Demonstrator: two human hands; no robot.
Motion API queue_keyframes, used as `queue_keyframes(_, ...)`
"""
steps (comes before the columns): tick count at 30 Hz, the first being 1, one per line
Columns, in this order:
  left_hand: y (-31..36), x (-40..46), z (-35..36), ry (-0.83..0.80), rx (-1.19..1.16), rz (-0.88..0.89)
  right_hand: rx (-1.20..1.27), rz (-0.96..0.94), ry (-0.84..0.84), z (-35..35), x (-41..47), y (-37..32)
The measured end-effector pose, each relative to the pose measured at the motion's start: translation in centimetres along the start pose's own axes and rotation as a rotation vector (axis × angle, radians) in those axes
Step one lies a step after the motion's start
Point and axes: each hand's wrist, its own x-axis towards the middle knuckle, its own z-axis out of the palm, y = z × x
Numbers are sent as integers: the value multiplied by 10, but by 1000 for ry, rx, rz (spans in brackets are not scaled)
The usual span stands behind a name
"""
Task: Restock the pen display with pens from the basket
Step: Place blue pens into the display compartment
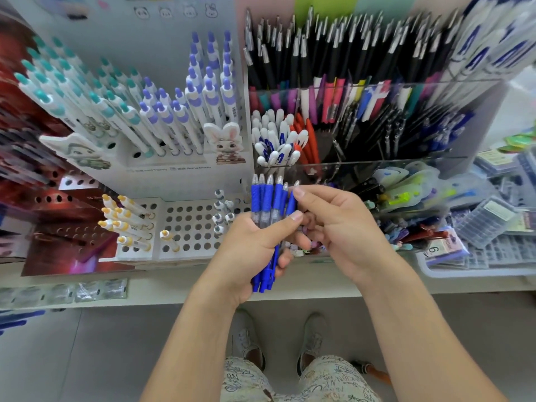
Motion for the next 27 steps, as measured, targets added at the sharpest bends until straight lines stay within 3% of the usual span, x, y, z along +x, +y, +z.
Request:
queue_keyframes(8,-5,6,18,118,-89,-14,77,30,283,-8,-9,-4)
queue_keyframes(16,-7,1,7,245,-95,62,225,-352,495,-24,-17,-25)
queue_keyframes(27,-8,-13,-9,281,-375,45,-318,-504,503,6,8,17)
